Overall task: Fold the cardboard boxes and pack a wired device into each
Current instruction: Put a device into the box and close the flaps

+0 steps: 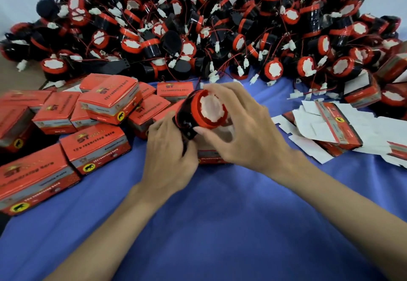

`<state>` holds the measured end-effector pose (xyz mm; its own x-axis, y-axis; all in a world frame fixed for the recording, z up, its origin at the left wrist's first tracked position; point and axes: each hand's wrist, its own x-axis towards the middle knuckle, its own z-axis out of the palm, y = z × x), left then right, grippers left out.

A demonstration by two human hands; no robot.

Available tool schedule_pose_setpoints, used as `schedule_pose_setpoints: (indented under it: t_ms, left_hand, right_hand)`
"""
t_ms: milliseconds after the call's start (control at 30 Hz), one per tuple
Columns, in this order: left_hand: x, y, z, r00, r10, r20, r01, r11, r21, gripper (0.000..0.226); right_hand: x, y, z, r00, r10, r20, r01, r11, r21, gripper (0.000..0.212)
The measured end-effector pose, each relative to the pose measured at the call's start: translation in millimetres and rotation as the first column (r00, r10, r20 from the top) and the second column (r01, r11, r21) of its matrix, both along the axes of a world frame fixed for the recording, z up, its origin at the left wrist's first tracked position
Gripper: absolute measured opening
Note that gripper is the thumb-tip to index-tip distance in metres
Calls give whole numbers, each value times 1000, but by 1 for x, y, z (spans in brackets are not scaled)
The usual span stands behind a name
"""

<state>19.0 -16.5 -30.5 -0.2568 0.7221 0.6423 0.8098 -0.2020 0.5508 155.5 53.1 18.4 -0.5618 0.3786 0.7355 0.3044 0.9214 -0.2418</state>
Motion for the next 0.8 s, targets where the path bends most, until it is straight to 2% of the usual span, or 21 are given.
schedule_pose_setpoints:
  t_ms: [67, 167, 233, 433, 533, 800]
  left_hand:
    - [-2, 0, -1, 1000, -11, 28, 12, 1000, -5, 44]
    - [-5, 1, -3, 967, -86, 239, 77, 996, 45, 17]
    - [-7, 2, -3, 946, -109, 305, 87, 993, 85, 22]
    - [-5, 1, 1, 952, 67, 299, -75, 997, 16, 39]
    - [-3, 1, 1, 947, 84, 310, -92, 996, 10, 34]
    - [-3, 3, 0, 966, 81, 245, -98, 993, 59, 37]
  right_hand:
    - [0, -1, -5, 999, -37, 3, 36, 995, 90, 56]
    - [4, 3, -7, 996, -78, 37, 72, 988, 136, 55]
    - [5, 4, -7, 993, -87, 85, 76, 990, 119, 54]
    - [2, 0, 2, 954, -118, 276, 118, 993, 15, 59]
    - [4, 0, 7, 923, -142, 358, 166, 986, -36, 62]
    - [2, -8, 7, 823, -291, 488, 278, 955, 101, 60]
